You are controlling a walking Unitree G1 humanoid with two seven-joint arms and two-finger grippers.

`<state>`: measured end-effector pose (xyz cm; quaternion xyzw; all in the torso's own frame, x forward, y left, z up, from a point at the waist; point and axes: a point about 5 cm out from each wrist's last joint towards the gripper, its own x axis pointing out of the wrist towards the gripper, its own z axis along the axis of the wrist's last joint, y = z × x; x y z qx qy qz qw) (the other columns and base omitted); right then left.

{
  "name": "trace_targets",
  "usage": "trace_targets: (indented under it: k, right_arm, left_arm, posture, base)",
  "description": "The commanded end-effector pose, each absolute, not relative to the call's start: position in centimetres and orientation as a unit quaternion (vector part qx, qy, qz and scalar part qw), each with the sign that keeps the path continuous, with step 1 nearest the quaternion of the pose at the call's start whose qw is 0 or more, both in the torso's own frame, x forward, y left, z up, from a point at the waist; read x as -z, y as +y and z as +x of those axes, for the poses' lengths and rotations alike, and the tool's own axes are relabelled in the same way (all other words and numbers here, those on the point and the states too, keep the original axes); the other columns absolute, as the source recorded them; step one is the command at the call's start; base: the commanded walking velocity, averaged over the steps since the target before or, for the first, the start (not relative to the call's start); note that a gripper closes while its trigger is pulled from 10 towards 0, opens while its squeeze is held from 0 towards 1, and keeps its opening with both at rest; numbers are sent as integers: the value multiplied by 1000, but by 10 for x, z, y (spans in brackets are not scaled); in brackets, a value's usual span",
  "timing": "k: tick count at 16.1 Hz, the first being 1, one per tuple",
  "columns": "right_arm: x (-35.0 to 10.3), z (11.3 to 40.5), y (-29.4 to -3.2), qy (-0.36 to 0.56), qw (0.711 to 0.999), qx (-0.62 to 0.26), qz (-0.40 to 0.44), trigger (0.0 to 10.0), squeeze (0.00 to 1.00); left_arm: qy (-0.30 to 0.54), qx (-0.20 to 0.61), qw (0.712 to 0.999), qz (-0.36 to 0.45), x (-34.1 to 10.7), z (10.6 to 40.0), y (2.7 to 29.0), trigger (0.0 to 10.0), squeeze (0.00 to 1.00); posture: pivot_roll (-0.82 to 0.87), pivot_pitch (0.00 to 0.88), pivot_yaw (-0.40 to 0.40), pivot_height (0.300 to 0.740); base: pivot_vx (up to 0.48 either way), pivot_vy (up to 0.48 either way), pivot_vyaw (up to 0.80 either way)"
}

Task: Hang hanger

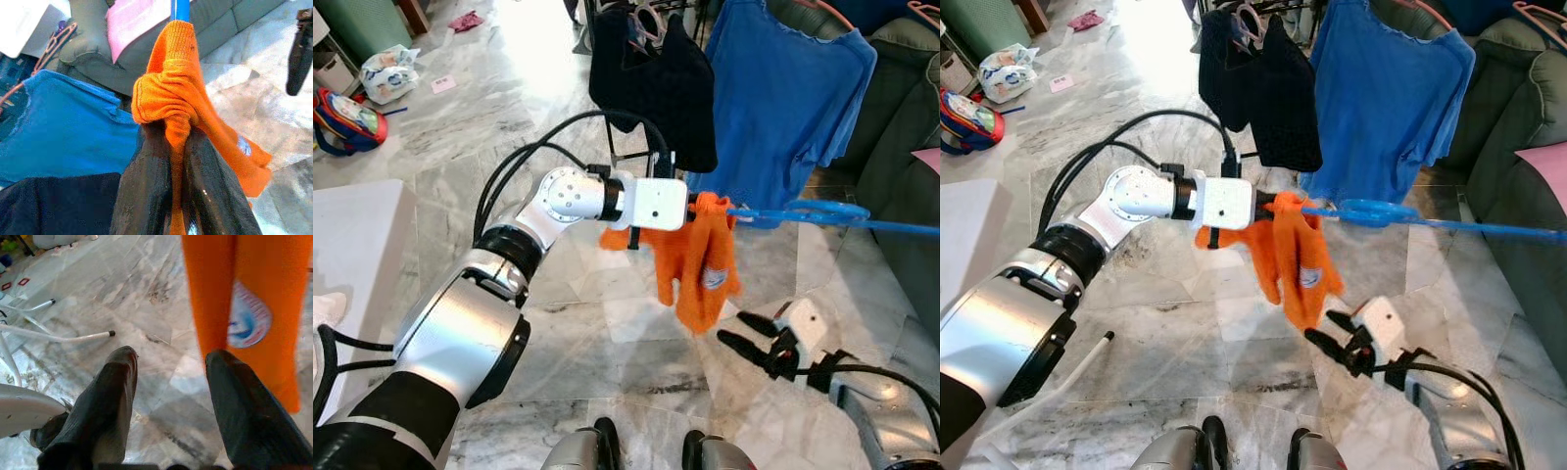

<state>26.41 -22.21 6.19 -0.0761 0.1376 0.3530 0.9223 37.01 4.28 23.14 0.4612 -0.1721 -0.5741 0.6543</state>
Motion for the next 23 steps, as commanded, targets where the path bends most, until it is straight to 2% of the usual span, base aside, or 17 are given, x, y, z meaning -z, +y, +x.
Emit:
trace_targets:
  k: [1, 7, 10, 12, 13, 14, 15, 17, 19, 23]
  right_arm:
    - [-57, 258, -224, 143, 921, -353, -79, 10000, 1000]
    - [-42, 246, -233, 169, 917, -339, -126, 10000, 1000]
    - [-37, 243, -245, 167, 928, -294, -156, 10000, 1000]
    - [-41, 247, -250, 148, 938, -262, -170, 10000, 1000]
    - [-43, 249, -251, 141, 941, -259, -167, 10000, 933]
    - [-47, 251, -251, 129, 943, -258, -166, 10000, 0]
    - [-52, 255, -251, 115, 943, -259, -173, 10000, 0]
    - [-60, 263, -252, 100, 944, -258, -181, 10000, 0]
    - [-65, 264, -257, 105, 934, -281, -193, 10000, 0]
    - [-74, 258, -273, 134, 918, -342, -148, 10000, 0]
  left_arm:
    - [-182, 573, 650, 465, -233, 369, 45, 10000, 0]
    - [-185, 572, 654, 459, -237, 370, 47, 10000, 0]
    - [-179, 594, 640, 452, -233, 367, 48, 10000, 0]
    - [-168, 633, 632, 414, -233, 363, 47, 10000, 0]
    - [-162, 652, 618, 409, -231, 361, 47, 10000, 0]
    - [-156, 673, 601, 403, -228, 357, 47, 10000, 0]
    - [-149, 695, 576, 404, -224, 353, 47, 10000, 0]
    - [-151, 720, 551, 393, -222, 348, 45, 10000, 0]
    - [-153, 735, 535, 387, -224, 346, 45, 10000, 0]
    - [-164, 747, 518, 382, -234, 345, 48, 10000, 0]
  posture:
    - [-59, 226, 121, 740]
    - [-65, 230, 123, 740]
    - [-67, 234, 126, 740]
    - [-68, 236, 128, 740]
    - [-68, 237, 132, 740]
    - [-67, 238, 134, 740]
    - [-64, 239, 136, 740]
    - [-62, 239, 139, 740]
    - [-55, 241, 144, 740]
    - [-48, 246, 149, 740]
  base:
    - [0, 0, 0]
    - [0, 0, 0]
    - [0, 0, 0]
    - [0, 0, 0]
    - [0, 0, 0]
    - [0, 0, 0]
    - [0, 0, 0]
    - [0, 0, 0]
    - [0, 0, 0]
    - [0, 0, 0]
